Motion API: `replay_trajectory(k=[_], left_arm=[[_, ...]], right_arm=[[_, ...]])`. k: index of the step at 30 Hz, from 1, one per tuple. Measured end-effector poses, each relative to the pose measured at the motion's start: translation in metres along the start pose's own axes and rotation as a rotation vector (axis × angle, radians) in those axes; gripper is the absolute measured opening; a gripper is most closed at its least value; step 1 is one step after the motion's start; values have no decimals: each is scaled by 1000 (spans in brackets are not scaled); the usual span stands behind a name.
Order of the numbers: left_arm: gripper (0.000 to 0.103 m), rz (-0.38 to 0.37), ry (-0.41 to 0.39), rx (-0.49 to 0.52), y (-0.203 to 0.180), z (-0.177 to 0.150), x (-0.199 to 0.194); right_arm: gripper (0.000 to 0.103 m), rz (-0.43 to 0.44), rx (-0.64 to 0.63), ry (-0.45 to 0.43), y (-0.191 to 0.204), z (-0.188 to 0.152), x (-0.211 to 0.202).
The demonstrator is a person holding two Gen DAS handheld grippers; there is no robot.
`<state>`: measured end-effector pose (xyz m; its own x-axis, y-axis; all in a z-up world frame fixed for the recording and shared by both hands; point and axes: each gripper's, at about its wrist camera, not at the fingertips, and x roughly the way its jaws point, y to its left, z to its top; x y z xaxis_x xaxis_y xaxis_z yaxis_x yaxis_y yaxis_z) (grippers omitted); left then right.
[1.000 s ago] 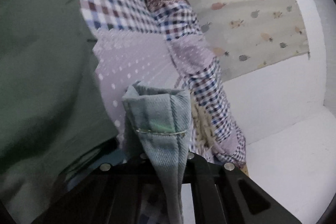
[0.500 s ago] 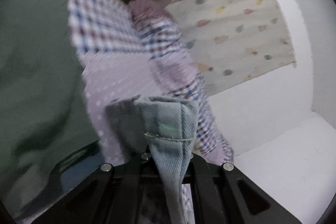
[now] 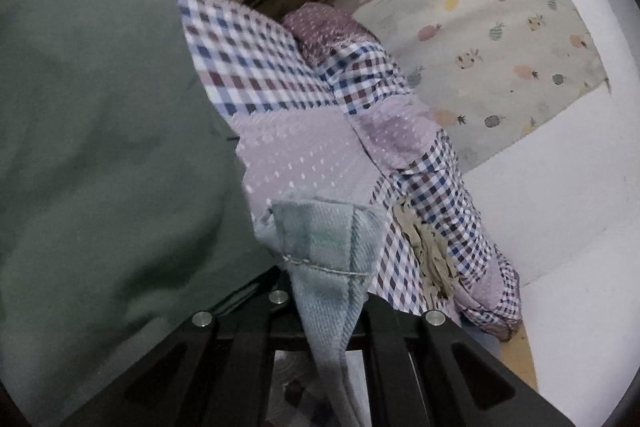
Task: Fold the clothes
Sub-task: 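Lift the sweatpants with the left gripper while the right gripper holds the other end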
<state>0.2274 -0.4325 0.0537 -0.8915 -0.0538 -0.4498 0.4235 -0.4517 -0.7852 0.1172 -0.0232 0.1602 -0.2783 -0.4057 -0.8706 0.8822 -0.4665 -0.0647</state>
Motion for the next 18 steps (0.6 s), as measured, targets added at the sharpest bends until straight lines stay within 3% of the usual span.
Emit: replay_trajectory(k=[4, 8, 12, 16, 17, 18], left_arm=[[0, 17, 24, -49, 13, -1, 5], [0, 18, 43, -54, 18, -1, 7], [0, 11, 48, -46, 15, -1, 8], [0, 10, 49, -16, 10, -1, 10], [0, 8, 51, -9, 9, -1, 10], [0, 3, 55, -5, 9, -1, 11]], right_arm=[[43, -12, 74, 54, -72, 52, 54], [43, 2, 94, 203, -111, 73, 121], [43, 45, 32, 272, -117, 82, 156], [44, 27, -60, 309, -103, 88, 174], [41, 18, -75, 306, -99, 90, 174], [29, 9, -92, 300, -94, 92, 174]])
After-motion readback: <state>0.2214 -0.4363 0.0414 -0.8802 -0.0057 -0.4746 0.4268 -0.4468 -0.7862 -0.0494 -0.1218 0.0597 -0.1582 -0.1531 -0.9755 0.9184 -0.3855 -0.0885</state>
